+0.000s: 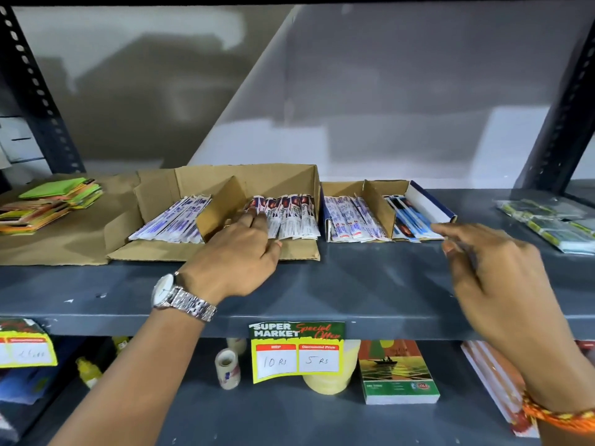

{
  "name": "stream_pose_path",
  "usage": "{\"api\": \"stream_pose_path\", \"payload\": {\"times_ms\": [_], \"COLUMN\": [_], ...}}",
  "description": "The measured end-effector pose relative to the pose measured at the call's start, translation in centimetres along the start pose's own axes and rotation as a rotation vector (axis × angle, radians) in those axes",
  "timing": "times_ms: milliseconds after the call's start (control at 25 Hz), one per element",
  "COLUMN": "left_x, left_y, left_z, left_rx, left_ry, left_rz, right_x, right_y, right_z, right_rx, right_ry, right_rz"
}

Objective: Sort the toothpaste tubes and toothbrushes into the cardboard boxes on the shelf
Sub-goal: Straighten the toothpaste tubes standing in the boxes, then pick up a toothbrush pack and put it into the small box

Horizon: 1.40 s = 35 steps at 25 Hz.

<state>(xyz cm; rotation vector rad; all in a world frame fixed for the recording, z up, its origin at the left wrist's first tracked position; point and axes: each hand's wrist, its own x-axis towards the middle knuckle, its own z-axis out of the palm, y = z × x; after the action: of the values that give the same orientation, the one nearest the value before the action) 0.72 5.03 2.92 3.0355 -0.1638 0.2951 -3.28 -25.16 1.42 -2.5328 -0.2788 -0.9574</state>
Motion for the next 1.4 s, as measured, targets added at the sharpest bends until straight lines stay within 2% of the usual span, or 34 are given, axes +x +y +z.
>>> {"api": "stream_pose_path", "payload": {"times_ms": [160,280,440,720,840,1000,1120,1280,1400], "left_x": [-1.5,-2.3,-2.4,-2.7,-2.6,-2.7,-2.7,-2.7,-2.7], "left_y": [1.1,2.1,2.6,2.3,2.3,2.3,2.4,2.5,2.4], "left_z": [1.2,2.4,3.1,3.3,3.2,3.2,3.2,3.2,3.1], "left_rx": [0.031,-0.001,-0.066,-0.062,-0.065,-0.077,-0.079,-0.075,-0.076], "left_ry": [0.134,0.106,0.054,0.072,0.078,0.084,0.078,0.078,0.069], "left_rz": [0.139,0.116,0.058,0.083,0.088,0.085,0.081,0.081,0.086], "right_x": [-0.1,1.4,4.7,7.3,7.0,6.3,7.2,10.2,14.2], "right_y": [1.3,1.5,1.9,3.0,2.7,2.7,2.9,3.4,5.1], "right_z": [0.4,1.2,2.6,4.0,4.2,3.6,2.5,0.6,-0.4], "right_rx": [-0.033,-0.055,-0.1,-0.066,-0.115,-0.155,0.025,0.233,0.503], "right_ry": [0.037,-0.059,-0.251,-0.324,-0.241,-0.006,0.159,0.394,0.39], "right_rz": [0.136,0.228,0.19,0.204,0.177,0.125,0.124,0.228,0.325]}}
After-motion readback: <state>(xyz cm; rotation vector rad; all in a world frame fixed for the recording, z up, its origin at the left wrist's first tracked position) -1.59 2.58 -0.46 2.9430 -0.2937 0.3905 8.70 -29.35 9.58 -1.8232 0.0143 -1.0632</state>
